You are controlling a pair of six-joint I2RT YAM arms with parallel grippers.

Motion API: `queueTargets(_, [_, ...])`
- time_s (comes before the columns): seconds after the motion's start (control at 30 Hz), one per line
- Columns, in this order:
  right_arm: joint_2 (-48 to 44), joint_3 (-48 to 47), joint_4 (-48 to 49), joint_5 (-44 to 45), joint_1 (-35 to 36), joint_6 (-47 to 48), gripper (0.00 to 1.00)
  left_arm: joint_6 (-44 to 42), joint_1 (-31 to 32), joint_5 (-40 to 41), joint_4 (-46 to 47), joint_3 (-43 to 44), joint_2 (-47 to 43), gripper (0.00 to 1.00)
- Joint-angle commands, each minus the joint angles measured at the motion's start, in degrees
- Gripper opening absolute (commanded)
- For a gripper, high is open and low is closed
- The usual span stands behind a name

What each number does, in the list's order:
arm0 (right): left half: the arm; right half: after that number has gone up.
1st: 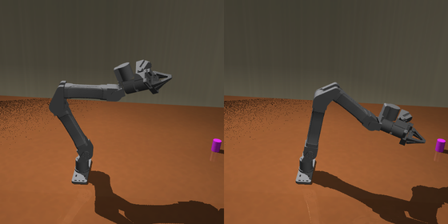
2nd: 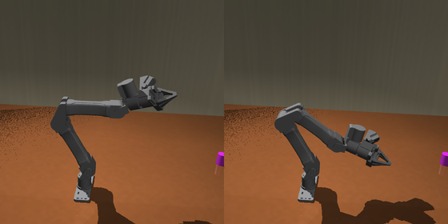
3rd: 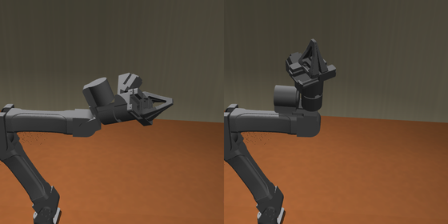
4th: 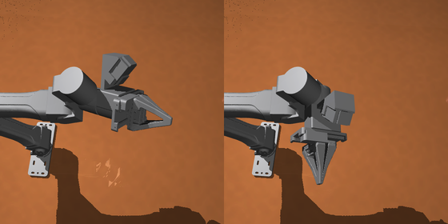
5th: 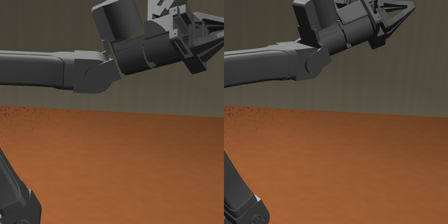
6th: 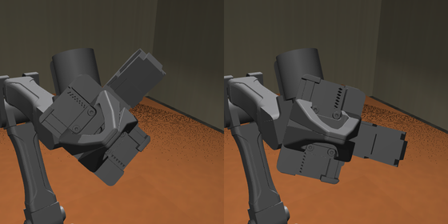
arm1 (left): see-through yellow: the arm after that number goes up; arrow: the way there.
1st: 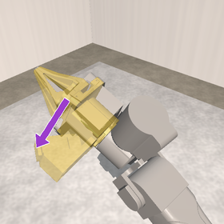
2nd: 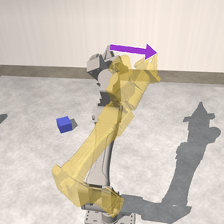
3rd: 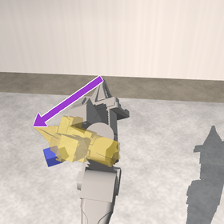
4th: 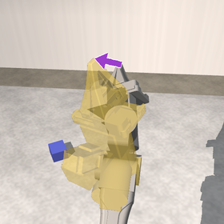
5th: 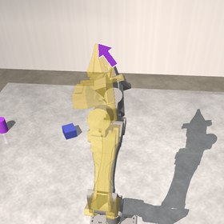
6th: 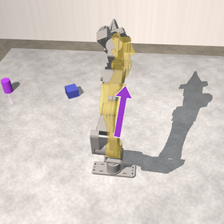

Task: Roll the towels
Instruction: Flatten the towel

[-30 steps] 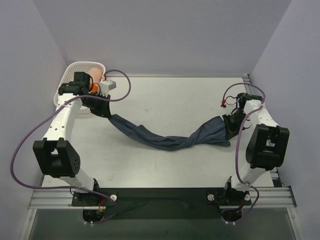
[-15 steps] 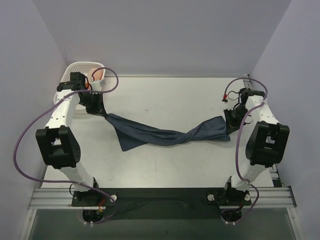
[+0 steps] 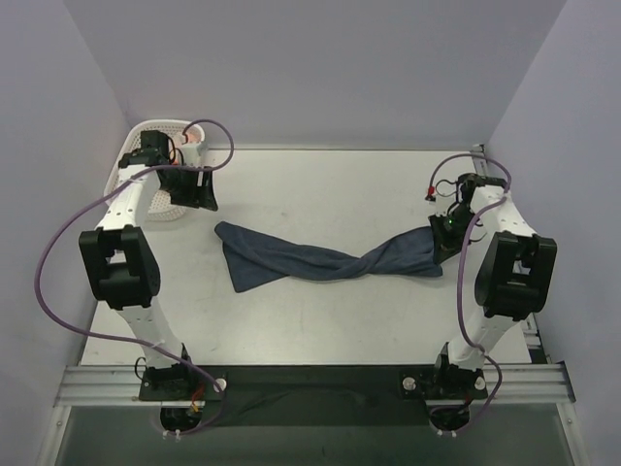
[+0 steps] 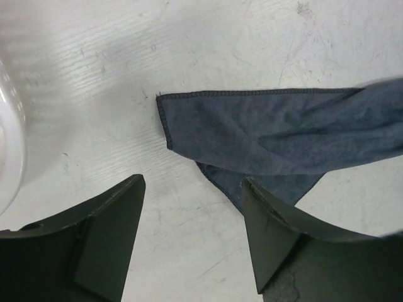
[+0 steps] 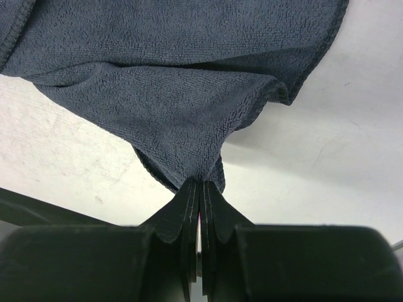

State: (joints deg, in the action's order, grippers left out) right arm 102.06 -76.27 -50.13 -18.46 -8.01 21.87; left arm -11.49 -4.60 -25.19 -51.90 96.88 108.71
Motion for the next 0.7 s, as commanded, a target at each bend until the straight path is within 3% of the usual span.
queueTargets(0.0, [0.33,0.59,-2.25,-1.05,0.89,-0.60,0.00,-10.80,0.12,-5.72,0.48,-6.22,-8.74,0.74])
queueTargets(0.1, [0.42,1.04,-2.34,-1.32,1.51,-0.77,0.00,-20.72,1.34,-9.86,-1.35,-12.84,-14.81,0.71])
queueTargets(0.23, [0.68,0.86,-2.43,-1.23,1.86,-1.39,0.00,-30.16,9.42,-4.62,-2.94,-23.90,-18.87,0.64])
queueTargets(0.33, [0.60,0.68,-2.43,-1.05,1.95,-1.83,0.00,-32.37,15.14,0.66,-0.93,-27.61,-19.06,0.64])
queueTargets(0.67, [-0.28,0.33,-3.04,0.09,2.21,-1.74,0.00,-33.69,23.85,9.36,9.43,-36.23,-16.07,0.68])
